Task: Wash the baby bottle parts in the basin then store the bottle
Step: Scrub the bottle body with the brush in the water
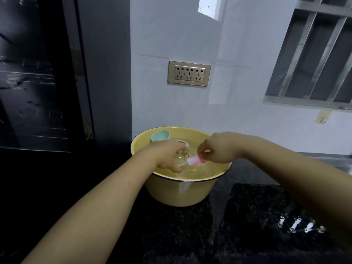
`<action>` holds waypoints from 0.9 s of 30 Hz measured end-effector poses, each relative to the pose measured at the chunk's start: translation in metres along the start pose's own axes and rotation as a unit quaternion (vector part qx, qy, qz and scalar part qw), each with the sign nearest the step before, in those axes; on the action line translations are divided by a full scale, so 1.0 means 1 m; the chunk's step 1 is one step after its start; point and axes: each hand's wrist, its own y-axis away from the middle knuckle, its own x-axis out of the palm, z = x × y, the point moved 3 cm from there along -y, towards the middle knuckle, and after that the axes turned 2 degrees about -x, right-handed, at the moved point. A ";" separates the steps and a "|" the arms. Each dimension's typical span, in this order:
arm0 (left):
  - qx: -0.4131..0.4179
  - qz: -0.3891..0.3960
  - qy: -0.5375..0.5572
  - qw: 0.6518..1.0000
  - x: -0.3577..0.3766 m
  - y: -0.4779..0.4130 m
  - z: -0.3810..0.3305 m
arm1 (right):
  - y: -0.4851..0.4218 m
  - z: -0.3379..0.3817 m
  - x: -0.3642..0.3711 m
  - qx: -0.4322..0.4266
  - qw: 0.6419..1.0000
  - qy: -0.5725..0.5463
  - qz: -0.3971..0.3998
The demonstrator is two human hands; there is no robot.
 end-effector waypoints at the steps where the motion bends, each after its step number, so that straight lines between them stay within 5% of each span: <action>1: 0.001 -0.001 0.002 1.000 -0.001 0.000 -0.001 | 0.000 0.000 -0.001 -0.001 1.000 -0.011 -0.008; 11: 0.012 -0.007 0.073 0.997 0.002 -0.004 0.002 | -0.002 -0.020 0.004 -0.017 0.980 -0.164 -0.110; 23: -0.014 0.009 0.035 0.999 0.004 -0.006 0.007 | -0.006 0.001 0.006 0.010 0.986 0.138 -0.097; 27: -0.012 0.000 0.008 1.000 0.003 -0.005 0.004 | -0.007 0.005 0.005 0.013 0.989 0.144 -0.037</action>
